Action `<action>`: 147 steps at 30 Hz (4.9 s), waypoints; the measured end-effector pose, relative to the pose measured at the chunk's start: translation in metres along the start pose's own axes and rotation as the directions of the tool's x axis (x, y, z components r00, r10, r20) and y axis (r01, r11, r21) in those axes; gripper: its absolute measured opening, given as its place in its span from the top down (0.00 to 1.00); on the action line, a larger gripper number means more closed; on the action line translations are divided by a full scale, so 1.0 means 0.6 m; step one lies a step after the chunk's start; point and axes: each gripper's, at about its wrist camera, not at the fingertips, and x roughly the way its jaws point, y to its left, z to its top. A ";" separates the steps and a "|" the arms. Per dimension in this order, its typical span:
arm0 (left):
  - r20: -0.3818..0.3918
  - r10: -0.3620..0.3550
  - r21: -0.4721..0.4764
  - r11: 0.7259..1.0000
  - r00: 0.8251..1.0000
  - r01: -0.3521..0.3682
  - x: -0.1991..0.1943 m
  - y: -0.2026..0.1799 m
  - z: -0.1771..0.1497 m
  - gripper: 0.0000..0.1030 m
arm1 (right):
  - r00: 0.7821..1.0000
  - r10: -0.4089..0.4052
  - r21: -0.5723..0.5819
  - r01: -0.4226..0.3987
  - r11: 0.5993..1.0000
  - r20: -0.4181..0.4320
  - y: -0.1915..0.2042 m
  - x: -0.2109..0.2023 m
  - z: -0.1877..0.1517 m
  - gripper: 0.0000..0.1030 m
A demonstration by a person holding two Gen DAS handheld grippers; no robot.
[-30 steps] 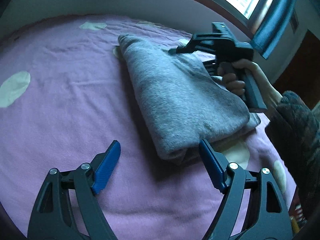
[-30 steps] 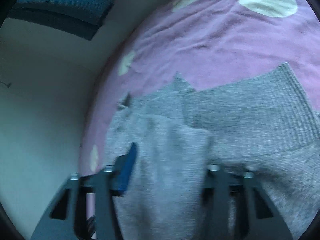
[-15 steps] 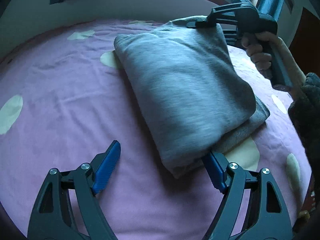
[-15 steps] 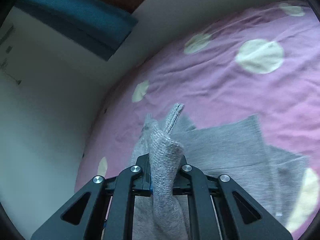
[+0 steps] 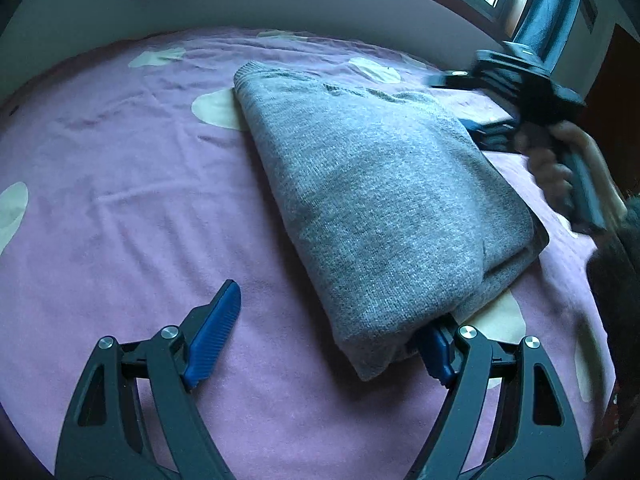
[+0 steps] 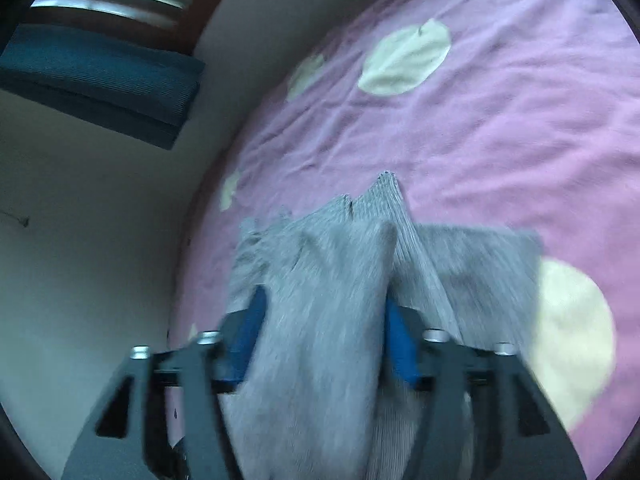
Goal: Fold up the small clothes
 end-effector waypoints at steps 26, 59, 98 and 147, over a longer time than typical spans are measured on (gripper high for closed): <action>0.005 -0.025 -0.017 1.000 1.000 0.025 -0.005 0.004 -0.003 0.20 | 0.995 -0.014 0.023 0.016 1.000 -0.097 0.032 -0.004 -0.169 0.56; 0.038 -0.110 -0.113 0.987 0.993 0.114 0.000 0.004 0.012 0.20 | 0.993 0.023 -0.027 -0.026 0.999 -0.117 -0.028 0.008 -0.039 0.54; 0.056 -0.124 -0.142 0.981 0.991 0.131 0.012 0.002 0.023 0.17 | 1.000 -0.018 -0.031 0.019 0.999 0.011 -0.025 -0.087 -0.037 0.49; 0.080 -0.172 -0.171 0.968 0.982 0.183 0.014 0.013 0.020 0.14 | 0.995 0.049 0.146 -0.061 0.987 0.088 -0.057 -0.138 -0.257 0.49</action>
